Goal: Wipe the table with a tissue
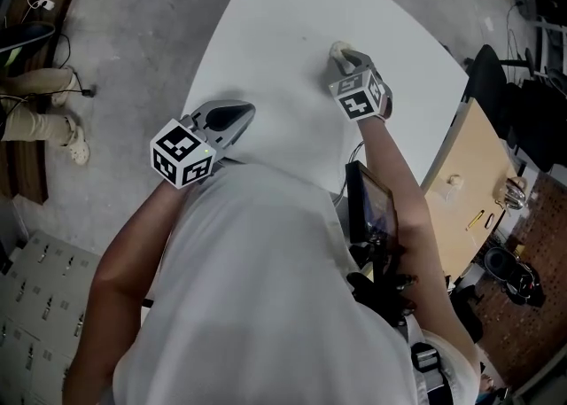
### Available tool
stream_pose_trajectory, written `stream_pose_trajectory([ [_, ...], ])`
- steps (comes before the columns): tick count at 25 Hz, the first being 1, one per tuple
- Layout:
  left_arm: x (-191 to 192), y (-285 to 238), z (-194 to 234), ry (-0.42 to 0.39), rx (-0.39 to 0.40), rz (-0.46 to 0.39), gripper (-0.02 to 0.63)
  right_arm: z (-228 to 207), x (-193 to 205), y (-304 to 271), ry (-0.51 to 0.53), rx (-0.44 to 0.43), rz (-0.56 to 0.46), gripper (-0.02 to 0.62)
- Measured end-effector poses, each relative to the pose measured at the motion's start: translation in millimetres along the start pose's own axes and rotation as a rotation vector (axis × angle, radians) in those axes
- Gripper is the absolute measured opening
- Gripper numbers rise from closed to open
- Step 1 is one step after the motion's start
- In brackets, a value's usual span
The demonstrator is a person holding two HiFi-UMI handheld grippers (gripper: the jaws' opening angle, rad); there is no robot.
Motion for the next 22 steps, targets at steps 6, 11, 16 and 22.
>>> stream_pose_trajectory([
  [6,3.1,-5.1,-4.1,-0.005,0.014,0.007,0.006,35.8,-0.3,10.8,0.091,-0.085,-0.017,0.026],
  [11,-1.2,-3.6,-3.3,-0.014,0.009,0.001,0.006,38.7,1.8,19.8,0.075,-0.060,-0.051,0.028],
  [16,1.7,-0.4,1.7,-0.006,-0.005,0.002,0.006,19.2,-4.0,39.3,-0.006,-0.022,-0.138,0.031],
  [22,3.1,0.0,-0.9,-0.004,-0.002,0.004,0.006,-4.5,0.4,17.5,-0.082,-0.065,-0.109,0.197],
])
Point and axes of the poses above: the fingertips, and each gripper's own axes: y backward along the fingers, z to its left, x out of its underside, the point moved 4 cm from there along y, backward along the fingers, and after that the axes turned 4 degrees about z, right-handed, at the moved point
